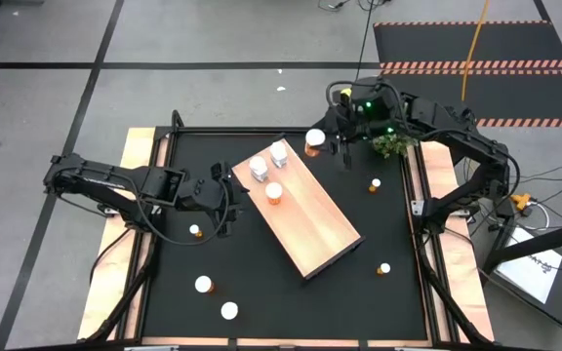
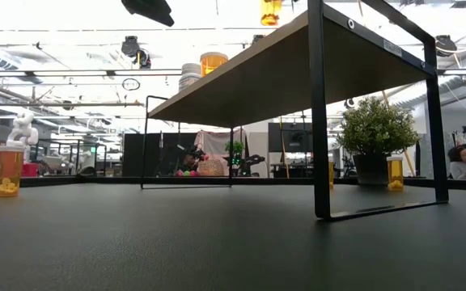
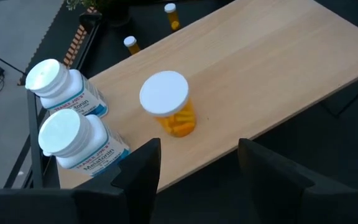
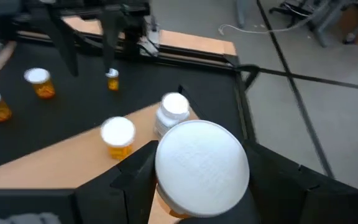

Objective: Pick and place medicine bottles onto shelf by color
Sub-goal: Put the top orange capsule bottle on the shelf aligned with the orange capsule bottle

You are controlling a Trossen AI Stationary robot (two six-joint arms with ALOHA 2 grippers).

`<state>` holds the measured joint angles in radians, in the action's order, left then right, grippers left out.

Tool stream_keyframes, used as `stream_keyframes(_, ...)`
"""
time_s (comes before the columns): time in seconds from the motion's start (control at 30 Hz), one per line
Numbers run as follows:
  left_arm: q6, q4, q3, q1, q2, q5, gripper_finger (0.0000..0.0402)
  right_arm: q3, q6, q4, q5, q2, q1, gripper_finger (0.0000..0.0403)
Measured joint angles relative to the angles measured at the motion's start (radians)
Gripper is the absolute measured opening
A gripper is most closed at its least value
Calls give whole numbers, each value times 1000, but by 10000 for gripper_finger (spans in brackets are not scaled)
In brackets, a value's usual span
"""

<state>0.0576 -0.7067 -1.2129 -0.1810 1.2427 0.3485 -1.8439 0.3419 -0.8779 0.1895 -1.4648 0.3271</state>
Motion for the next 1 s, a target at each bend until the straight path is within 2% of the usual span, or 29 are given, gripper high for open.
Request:
stream_keyframes(0.5,8,2,0,0,0,0,214,6,52,46,87,-56,-13,212)
stream_keyframes(0.83,9,1,0,0,0,0,214,171,113,155,108,-60,-14,212)
stream_keyframes(1.0,10,1,0,0,0,0,214,248,117,222,233,-60,-3,212)
